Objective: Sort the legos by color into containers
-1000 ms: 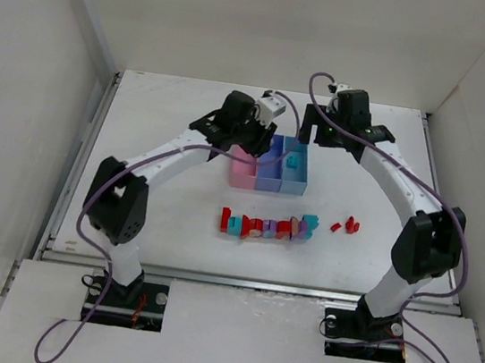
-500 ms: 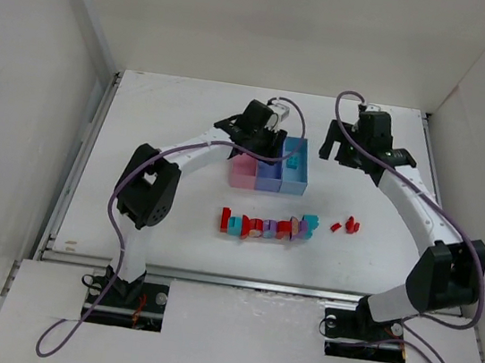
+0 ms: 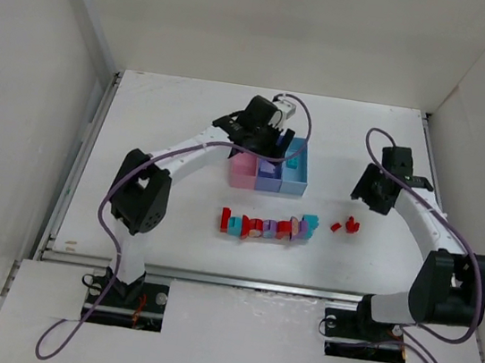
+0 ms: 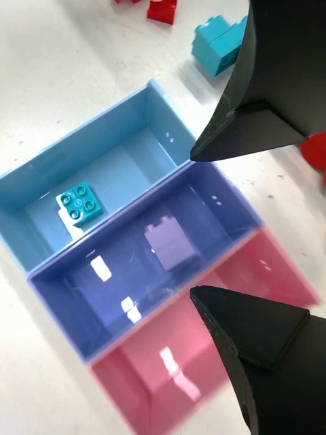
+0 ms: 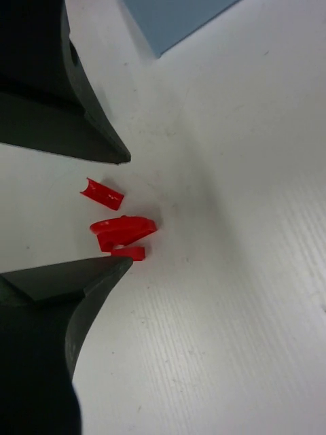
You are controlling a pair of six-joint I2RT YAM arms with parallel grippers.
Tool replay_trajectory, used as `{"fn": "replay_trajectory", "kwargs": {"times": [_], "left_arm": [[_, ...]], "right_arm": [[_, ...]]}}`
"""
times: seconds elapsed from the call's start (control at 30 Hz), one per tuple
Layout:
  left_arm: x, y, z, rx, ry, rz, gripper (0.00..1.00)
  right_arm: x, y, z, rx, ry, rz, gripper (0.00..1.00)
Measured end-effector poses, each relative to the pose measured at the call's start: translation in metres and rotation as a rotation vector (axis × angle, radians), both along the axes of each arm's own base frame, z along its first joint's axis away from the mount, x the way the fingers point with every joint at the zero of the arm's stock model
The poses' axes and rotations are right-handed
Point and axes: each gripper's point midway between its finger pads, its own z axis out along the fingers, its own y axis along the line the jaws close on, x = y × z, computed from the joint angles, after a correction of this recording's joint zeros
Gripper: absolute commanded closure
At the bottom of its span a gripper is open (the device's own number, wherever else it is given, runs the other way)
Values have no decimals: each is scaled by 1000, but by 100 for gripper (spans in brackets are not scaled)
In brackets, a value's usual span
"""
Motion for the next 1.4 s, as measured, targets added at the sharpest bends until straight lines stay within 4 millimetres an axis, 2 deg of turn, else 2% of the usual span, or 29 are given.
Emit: {"fn": "replay_trajectory", "kwargs": {"times": [0.03, 0.07, 0.2, 0.3, 0.43, 0.47, 0.5, 0.57, 0.67, 0.9, 0.97, 1.03, 1.13, 1.2, 1.27, 1.33, 1.4], "left_arm": [[-1, 4, 2, 15, -6, 1, 29], [-3, 7, 19, 9, -34, 0, 29], [-9, 26, 62, -10, -112, 9, 30], [-11, 42, 78, -12, -139, 32, 30], [-7, 62, 73, 15, -128, 72, 30], [-7, 66, 68, 26, -118, 80, 30], [-7, 70, 64, 35, -106, 86, 30], [-10, 73, 58, 50, -88, 88, 30], [-12, 73, 57, 54, -83, 86, 30], [-11, 74, 57, 64, -90, 75, 37], [-11, 76, 56, 71, -92, 73, 38], [-10, 78, 55, 75, -92, 77, 40], [-9, 87, 48, 90, -76, 93, 41], [-9, 95, 42, 98, -62, 106, 42], [-11, 102, 38, 105, -48, 107, 42], [-14, 105, 37, 107, -47, 90, 42], [-19, 106, 38, 110, -55, 57, 43]], "right_arm": [[-6, 0, -5, 1, 23, -2, 43], [-10, 0, -10, 3, 39, -5, 45], [-31, 3, -33, 19, 112, -6, 45], [-41, 4, -44, 23, 152, -7, 50], [-43, 4, -59, 25, 204, -3, 63], [-44, 5, -63, 25, 216, 0, 72], [-45, 5, -66, 25, 224, 1, 76], [-44, 5, -68, 26, 225, 2, 82], [-43, 7, -68, 27, 219, 11, 98], [-37, 15, -63, 39, 199, 50, 100], [-27, 25, -49, 21, 156, 111, 100], [-10, 47, -21, -18, 58, 217, 100], [17, 104, 52, -49, -217, 409, 100], [23, 141, 100, -12, -395, 516, 100], [26, 162, 141, 41, -538, 584, 100], [30, 177, 166, 104, -625, 638, 100], [36, 194, 173, 169, -655, 710, 100]]}}
